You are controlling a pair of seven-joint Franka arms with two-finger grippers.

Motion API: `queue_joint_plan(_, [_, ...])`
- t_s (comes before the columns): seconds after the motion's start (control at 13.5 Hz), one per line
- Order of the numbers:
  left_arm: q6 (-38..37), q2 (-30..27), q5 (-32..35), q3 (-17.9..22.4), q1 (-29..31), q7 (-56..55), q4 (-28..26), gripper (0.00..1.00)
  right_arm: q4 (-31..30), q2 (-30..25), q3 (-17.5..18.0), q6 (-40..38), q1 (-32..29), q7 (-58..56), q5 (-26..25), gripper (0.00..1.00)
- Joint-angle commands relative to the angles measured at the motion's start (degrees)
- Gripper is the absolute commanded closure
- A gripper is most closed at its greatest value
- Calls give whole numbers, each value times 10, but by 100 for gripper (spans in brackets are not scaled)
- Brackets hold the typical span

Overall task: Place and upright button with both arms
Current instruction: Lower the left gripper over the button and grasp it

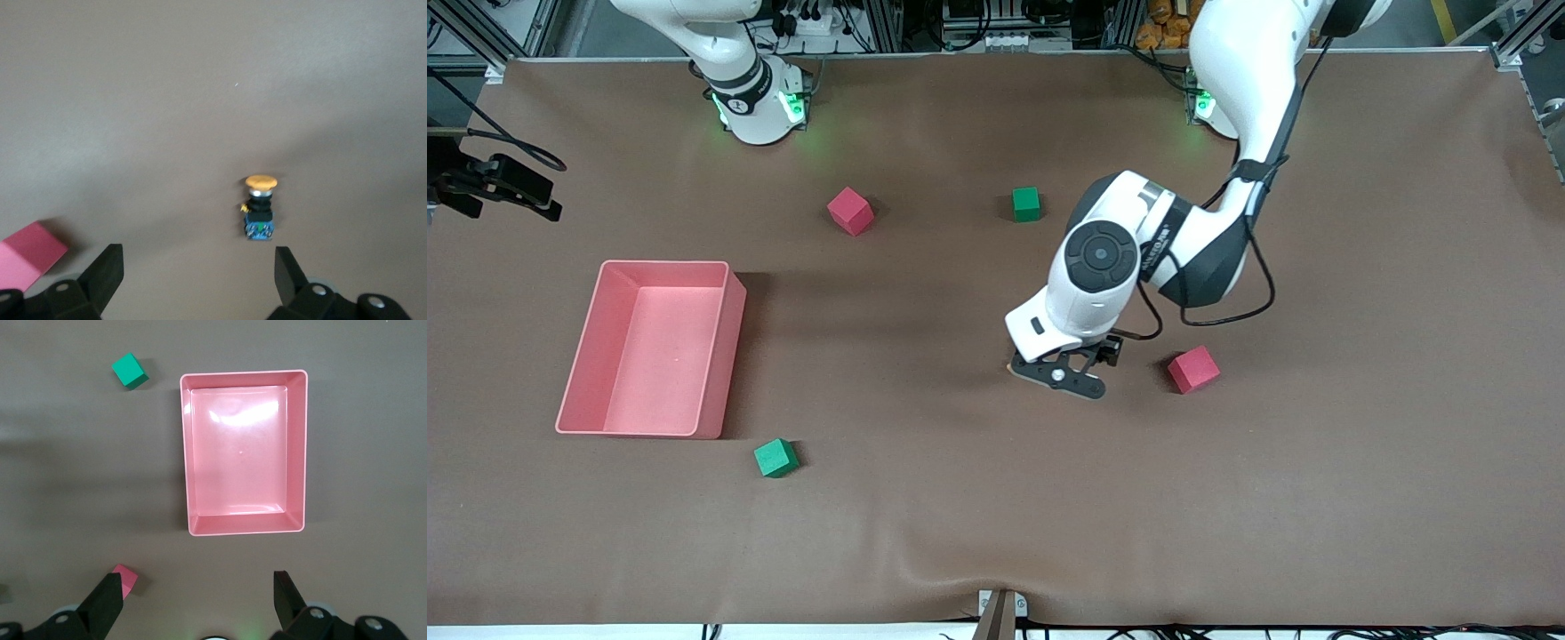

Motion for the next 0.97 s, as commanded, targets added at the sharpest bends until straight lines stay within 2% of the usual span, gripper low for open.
queue_joint_plan(0.0, [17, 23, 10, 9, -19, -27, 17, 0, 18, 10, 10, -10, -10, 1, 4, 0])
queue_joint_plan(0.37, [49, 55, 9, 8, -25, -43, 9, 0, 20, 11, -34, -13, 23, -15, 3, 0])
queue_joint_plan(0.59, [95, 87, 9, 8, -47, -72, 8, 0, 30, 26, -31, -11, 21, -5, 2, 0])
queue_joint_plan(0.74, [116, 100, 10, 8, -54, -85, 8, 0, 70, 48, -30, -40, 16, 11, 5, 0])
queue_joint_plan(0.89, [118, 103, 12, 8, -57, -85, 7, 0, 69, 48, -30, -48, 15, 9, 10, 0])
